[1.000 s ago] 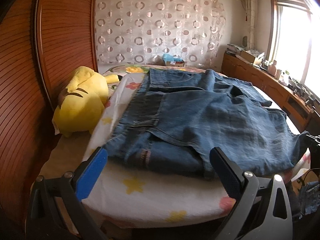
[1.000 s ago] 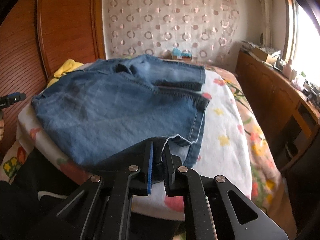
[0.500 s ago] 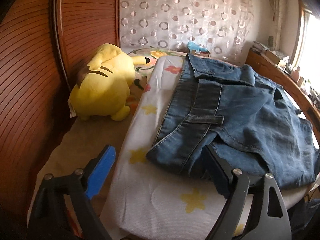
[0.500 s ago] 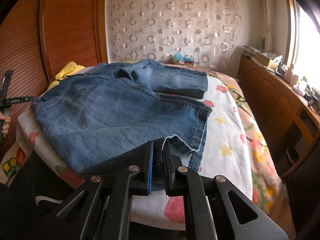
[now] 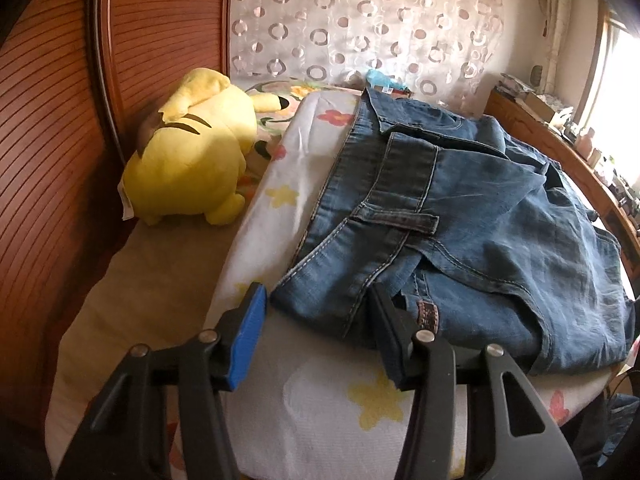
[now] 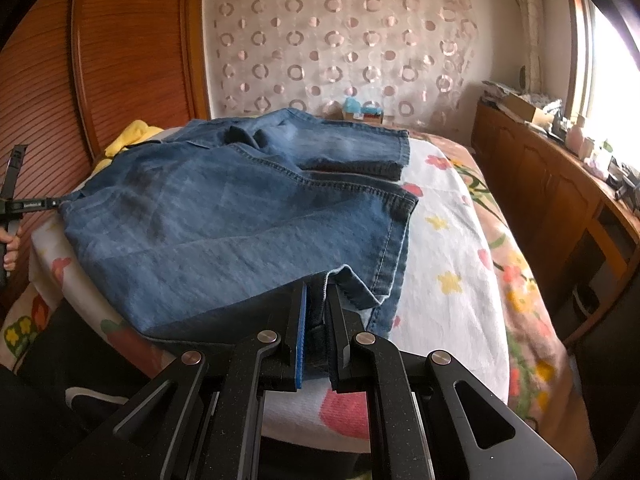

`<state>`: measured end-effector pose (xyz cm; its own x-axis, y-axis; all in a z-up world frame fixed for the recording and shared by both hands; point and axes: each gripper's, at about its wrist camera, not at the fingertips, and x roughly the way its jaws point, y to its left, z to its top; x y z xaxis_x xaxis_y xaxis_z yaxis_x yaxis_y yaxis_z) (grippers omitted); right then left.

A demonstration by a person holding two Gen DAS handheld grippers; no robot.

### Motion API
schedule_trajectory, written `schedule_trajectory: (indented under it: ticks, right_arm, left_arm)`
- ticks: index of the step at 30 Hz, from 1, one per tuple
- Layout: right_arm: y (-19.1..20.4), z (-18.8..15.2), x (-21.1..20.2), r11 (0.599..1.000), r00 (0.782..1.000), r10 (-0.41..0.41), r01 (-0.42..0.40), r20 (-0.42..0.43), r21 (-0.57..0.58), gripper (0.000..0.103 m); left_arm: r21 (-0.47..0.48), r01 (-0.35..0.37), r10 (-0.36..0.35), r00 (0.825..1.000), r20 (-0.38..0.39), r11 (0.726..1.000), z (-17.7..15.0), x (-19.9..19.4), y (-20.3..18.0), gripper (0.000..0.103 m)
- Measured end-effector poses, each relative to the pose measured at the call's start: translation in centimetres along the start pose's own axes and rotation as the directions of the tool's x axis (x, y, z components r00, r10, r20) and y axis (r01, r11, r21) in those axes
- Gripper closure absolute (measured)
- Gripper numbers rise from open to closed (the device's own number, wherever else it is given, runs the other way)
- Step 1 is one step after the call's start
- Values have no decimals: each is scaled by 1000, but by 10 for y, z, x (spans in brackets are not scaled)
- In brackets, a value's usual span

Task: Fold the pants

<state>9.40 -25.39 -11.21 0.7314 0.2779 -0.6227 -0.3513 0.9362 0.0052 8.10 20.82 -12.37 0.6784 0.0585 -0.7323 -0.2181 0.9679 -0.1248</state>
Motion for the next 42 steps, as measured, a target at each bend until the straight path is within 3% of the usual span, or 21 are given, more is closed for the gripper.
schedule_trajectory:
  ticks: [2, 6, 12, 19, 31, 35, 42]
  right_arm:
    - [0, 0, -1, 1000, 1000, 1, -1, 2, -1, 97]
    - [-1, -1, -2, 1000, 1000, 0, 0, 8, 2, 97]
    - [0, 3, -5, 1000, 1000, -7, 7, 12, -25, 99]
    - [-5, 23, -19, 1000, 998, -14, 15, 68, -24, 100]
    - [-22, 65, -56, 997, 979, -69, 74, 192, -22, 101]
    - [-26, 76, -66, 995, 971, -81, 91, 224, -32, 101]
    - [-25, 89, -54, 992, 970, -92, 109, 227, -63, 101]
  left_arm:
    - [11, -12, 12, 1000, 4, 1000, 0, 0, -3, 54]
    - [-8, 21, -21, 999, 33, 1000, 0, -6, -3, 76]
    - [-2, 44, -43, 996, 79, 999, 3, -19, -6, 93]
    - [16, 37, -39, 990, 138, 999, 14, -38, -12, 98]
    - [26, 46, -51, 952, 301, 999, 26, -106, -23, 99]
    - [15, 59, -60, 945, 321, 998, 27, -116, -17, 99]
    - [24, 44, -49, 951, 305, 999, 32, -109, -17, 99]
